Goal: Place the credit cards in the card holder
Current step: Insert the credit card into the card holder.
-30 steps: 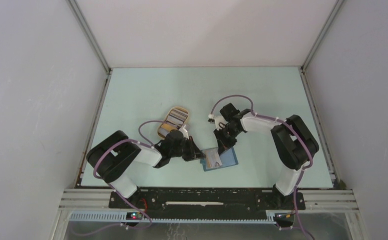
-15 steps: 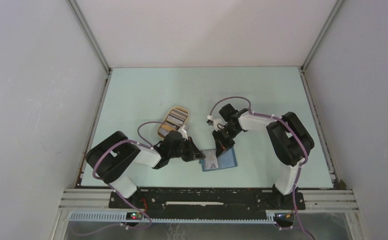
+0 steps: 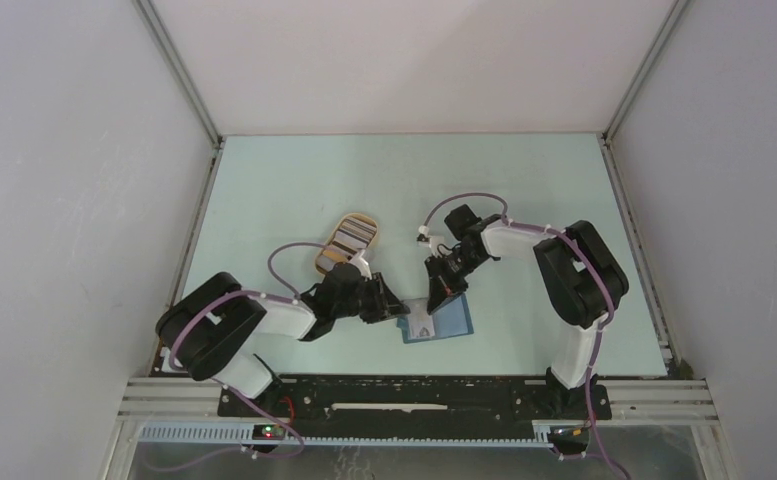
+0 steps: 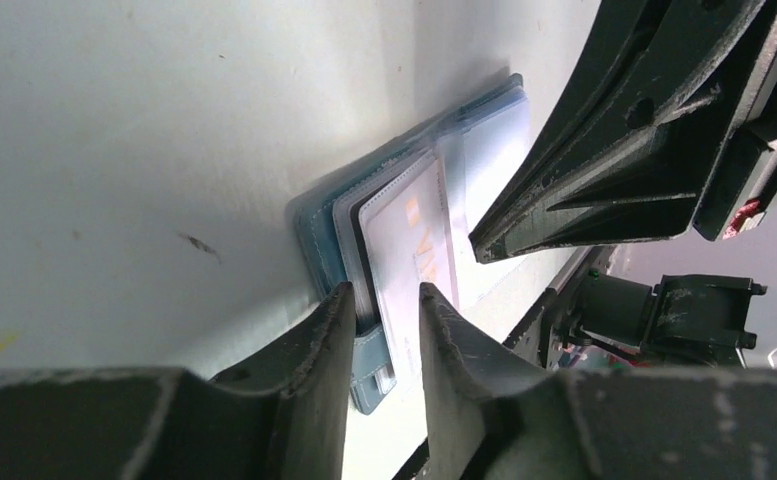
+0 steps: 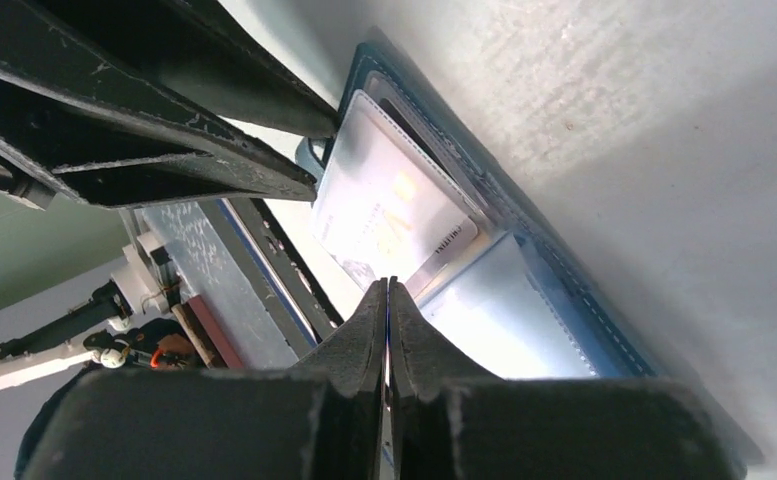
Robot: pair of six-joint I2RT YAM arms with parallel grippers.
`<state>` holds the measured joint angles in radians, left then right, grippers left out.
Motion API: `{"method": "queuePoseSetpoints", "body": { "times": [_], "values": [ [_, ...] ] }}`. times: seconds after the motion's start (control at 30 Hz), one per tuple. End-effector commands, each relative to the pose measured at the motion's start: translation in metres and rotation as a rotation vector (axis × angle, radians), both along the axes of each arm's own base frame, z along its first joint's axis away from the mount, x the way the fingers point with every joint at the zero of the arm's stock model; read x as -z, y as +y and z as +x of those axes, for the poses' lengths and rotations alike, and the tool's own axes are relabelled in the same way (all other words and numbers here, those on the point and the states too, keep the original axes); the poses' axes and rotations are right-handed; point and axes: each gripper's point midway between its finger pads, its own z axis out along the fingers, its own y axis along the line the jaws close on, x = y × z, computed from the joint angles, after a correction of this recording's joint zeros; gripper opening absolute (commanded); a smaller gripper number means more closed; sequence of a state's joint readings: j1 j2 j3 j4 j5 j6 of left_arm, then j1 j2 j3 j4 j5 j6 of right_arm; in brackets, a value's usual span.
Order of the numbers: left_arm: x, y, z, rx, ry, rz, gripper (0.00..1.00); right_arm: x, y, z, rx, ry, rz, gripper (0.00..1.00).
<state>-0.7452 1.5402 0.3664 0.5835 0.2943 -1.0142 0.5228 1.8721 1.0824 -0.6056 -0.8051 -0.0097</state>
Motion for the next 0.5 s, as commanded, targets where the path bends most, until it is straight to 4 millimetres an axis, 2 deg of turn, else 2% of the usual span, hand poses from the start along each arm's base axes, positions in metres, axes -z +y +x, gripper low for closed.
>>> {"method": "queuePoseSetpoints", "body": {
  "times": [0.0,0.13,0.3,0.47],
  "values": [
    [-0.002,0.013,-0.001,-0.016,-0.051,0.058,0.37,-0.013,0.005,0.01,-0.032,-0.021,0.07,0.11],
    [-0.01,0.02,0.002,-0.022,-0.101,0.088,0.4,-0.027,0.0,0.011,-0.086,-0.066,0.114,0.15],
    [-0.024,0.033,0.008,-0.028,-0.202,0.148,0.4,-0.061,-0.007,0.015,-0.161,-0.187,0.202,0.18],
    [-0.047,0.048,0.018,-0.043,-0.324,0.222,0.43,-0.09,-0.018,0.02,-0.184,-0.302,0.261,0.21]
  ]
}}
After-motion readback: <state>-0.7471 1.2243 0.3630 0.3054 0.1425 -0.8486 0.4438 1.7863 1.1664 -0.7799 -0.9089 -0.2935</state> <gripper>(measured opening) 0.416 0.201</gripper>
